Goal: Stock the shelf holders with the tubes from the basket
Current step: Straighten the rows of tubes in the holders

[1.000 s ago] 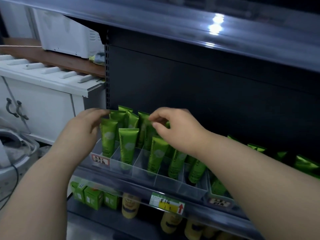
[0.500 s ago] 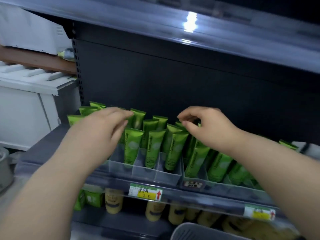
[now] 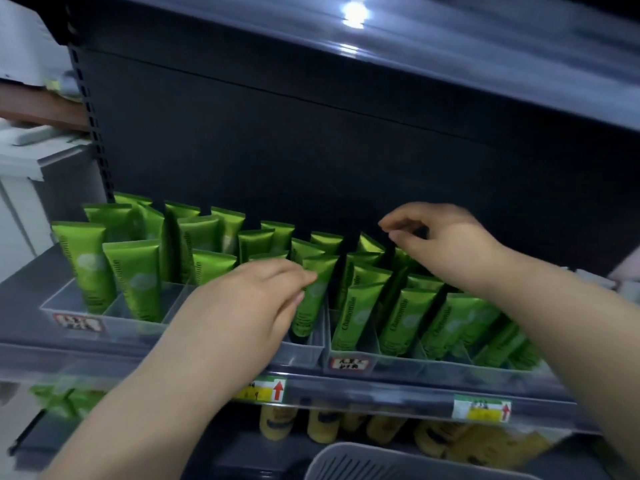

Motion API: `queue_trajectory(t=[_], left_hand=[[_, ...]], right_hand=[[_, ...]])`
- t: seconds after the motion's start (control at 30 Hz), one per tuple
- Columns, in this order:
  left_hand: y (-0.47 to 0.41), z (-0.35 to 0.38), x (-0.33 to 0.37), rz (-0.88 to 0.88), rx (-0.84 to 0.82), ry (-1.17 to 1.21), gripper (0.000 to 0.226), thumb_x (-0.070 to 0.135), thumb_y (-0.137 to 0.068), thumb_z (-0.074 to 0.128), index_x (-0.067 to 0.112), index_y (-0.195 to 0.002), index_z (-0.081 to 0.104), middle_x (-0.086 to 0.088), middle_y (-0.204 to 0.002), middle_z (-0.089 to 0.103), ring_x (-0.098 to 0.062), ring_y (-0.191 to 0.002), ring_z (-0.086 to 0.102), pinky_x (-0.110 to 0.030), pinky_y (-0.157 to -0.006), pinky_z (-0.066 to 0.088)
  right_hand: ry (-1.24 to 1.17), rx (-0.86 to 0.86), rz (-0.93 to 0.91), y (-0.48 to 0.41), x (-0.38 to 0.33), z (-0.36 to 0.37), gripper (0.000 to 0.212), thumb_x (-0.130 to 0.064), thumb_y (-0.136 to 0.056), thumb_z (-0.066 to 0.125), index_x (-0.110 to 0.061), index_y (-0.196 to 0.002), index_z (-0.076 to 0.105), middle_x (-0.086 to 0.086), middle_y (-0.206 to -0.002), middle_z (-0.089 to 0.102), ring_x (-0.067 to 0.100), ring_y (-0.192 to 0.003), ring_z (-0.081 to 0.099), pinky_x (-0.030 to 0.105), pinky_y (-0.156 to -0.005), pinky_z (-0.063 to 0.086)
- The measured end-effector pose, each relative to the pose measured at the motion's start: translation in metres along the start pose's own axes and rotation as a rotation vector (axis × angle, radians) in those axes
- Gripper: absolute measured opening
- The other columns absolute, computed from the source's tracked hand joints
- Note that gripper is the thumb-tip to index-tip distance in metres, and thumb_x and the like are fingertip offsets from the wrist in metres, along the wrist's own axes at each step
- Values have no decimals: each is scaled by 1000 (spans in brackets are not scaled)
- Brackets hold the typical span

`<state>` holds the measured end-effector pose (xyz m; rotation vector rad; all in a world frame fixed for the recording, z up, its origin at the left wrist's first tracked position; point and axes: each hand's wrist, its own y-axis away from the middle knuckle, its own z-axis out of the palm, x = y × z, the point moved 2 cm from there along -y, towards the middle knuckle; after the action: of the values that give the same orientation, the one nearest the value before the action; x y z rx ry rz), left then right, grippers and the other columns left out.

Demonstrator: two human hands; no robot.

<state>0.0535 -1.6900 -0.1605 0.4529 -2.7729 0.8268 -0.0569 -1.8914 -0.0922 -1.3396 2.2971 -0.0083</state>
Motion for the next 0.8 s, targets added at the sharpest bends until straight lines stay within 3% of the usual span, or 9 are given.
queue_trajectory(t=[0.17,0.27,0.47,0.63,0.7,0.8], left_hand=[[-4,6,-6,-46,-7,-21,34,32,-89,42,26,-111,68,10,-108,68,-13,-96,66,-30,-71,56],[-6,7,-13,-88,22,10,27,26,-89,50,25,-110,68,10,-107,68,-14,-95,65,-32,-76,55],[-9,4,-18,-123,28,59,41,40,-87,34,30,-109,67,16,-104,66,-8,-92,64,-33,-74,56],[-9,4,-20,-147,14,65,44,42,-86,32,30,-105,69,15,-100,68,-11,-88,66,-35,-71,57],[-8,3,-19,-148,17,64,43,41,-86,33,29,-104,70,15,-98,69,-11,-87,66,-35,-69,58],[-6,-1,-20,-153,27,60,42,40,-86,34,29,-102,71,15,-96,69,-10,-86,67,-33,-68,57]], right_hand=[[59,-72,7,-20,-3,6,21,-24,-95,52,-31,-111,64,-15,-100,57,3,-95,53,9,-68,38],[136,-128,-59,-35,-12,15,23,-25,-95,51,-30,-115,63,-14,-104,56,2,-95,51,14,-78,35],[262,-229,-168,-60,-24,35,24,-25,-94,52,-26,-117,62,-8,-115,58,11,-104,54,23,-86,42],[376,-319,-188,-75,-22,49,17,-23,-89,60,-24,-105,67,-8,-98,61,14,-97,58,28,-83,49],[404,-303,-210,-78,-22,50,14,-20,-90,58,-21,-100,68,-10,-87,55,14,-91,57,26,-75,45],[444,-246,-242,-84,-25,46,16,-14,-89,55,-17,-99,68,-7,-86,53,16,-88,56,28,-75,48]])
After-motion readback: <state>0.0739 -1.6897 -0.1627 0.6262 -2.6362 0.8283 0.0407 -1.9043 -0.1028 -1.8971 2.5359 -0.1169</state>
